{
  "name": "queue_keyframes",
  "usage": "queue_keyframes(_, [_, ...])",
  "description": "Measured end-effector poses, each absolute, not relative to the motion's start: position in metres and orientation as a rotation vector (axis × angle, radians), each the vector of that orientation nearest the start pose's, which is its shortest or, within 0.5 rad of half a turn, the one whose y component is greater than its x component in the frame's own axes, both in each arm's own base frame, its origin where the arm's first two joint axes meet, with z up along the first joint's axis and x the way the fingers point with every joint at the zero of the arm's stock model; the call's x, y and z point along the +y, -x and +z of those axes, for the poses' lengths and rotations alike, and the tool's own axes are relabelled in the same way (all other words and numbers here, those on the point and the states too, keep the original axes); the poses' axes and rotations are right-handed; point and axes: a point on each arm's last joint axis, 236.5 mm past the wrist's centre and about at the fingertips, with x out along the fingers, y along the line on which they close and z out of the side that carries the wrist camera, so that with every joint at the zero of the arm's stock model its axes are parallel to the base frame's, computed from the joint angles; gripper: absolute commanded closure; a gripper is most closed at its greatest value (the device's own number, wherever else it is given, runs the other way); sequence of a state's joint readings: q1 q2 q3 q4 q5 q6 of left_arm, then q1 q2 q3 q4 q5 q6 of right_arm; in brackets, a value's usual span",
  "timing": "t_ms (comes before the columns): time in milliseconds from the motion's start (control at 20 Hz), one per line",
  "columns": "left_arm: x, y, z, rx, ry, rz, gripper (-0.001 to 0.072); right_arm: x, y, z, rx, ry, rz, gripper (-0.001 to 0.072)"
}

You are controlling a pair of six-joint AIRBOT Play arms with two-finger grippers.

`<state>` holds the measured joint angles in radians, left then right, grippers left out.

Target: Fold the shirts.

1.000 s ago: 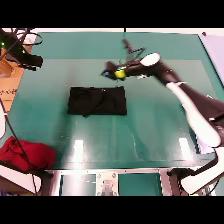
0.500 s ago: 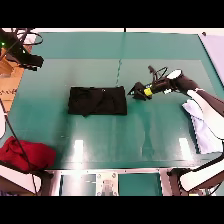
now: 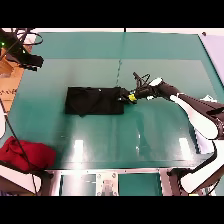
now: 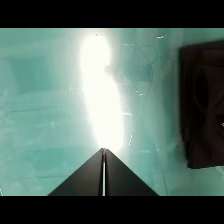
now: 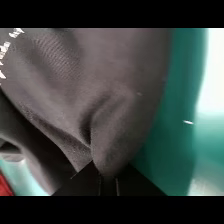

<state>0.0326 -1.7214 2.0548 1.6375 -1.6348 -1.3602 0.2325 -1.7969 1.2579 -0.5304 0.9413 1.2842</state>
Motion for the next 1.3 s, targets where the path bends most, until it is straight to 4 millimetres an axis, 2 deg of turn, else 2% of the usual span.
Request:
queue_keyframes(100, [0.031,-0.474,0.100,1.306,-0.198,-0.051,0.0688,0.277,-0.431,-0.070,1.333,-0.741,0.610,0.0698])
queue_keyframes(150, [0.031,-0.474,0.100,1.306,-0.199,-0.050,0.0688,0.281,-0.434,-0.056,1.312,-0.741,0.638,0.0698])
queue_keyframes(250, [0.031,-0.474,0.099,1.310,-0.198,-0.051,0.0688,0.282,-0.449,-0.010,1.231,-0.740,0.700,0.0698])
queue_keyframes(350, [0.031,-0.473,0.099,1.313,-0.198,-0.051,0.0688,0.264,-0.473,0.052,1.107,-0.739,0.726,0.0698])
queue_keyframes(400, [0.031,-0.472,0.099,1.318,-0.197,-0.052,0.0688,0.247,-0.483,0.083,1.050,-0.733,0.720,0.0698])
queue_keyframes(500, [0.029,-0.470,0.098,1.325,-0.191,-0.060,0.0688,0.195,-0.498,0.138,0.952,-0.721,0.643,0.0698])
queue_keyframes(600, [0.024,-0.469,0.098,1.330,-0.178,-0.080,0.0688,0.127,-0.505,0.184,0.866,-0.744,0.523,0.0697])
queue_keyframes(700, [0.017,-0.469,0.098,1.328,-0.159,-0.102,0.0687,0.060,-0.504,0.213,0.796,-0.794,0.392,0.0697])
queue_keyframes(900, [0.002,-0.469,0.098,1.324,-0.096,-0.140,0.0687,-0.060,-0.491,0.236,0.683,-0.885,0.152,0.0697])
queue_keyframes(1100, [-0.008,-0.468,0.098,1.321,-0.059,-0.166,0.0688,-0.152,-0.468,0.235,0.610,-0.915,-0.055,0.0697])
queue_keyframes(1200, [-0.010,-0.468,0.098,1.320,-0.047,-0.170,0.0687,-0.185,-0.455,0.230,0.595,-0.922,-0.142,0.0697])
queue_keyframes(1300, [-0.011,-0.469,0.099,1.320,-0.039,-0.169,0.0687,-0.206,-0.441,0.223,0.605,-0.941,-0.202,0.0697])
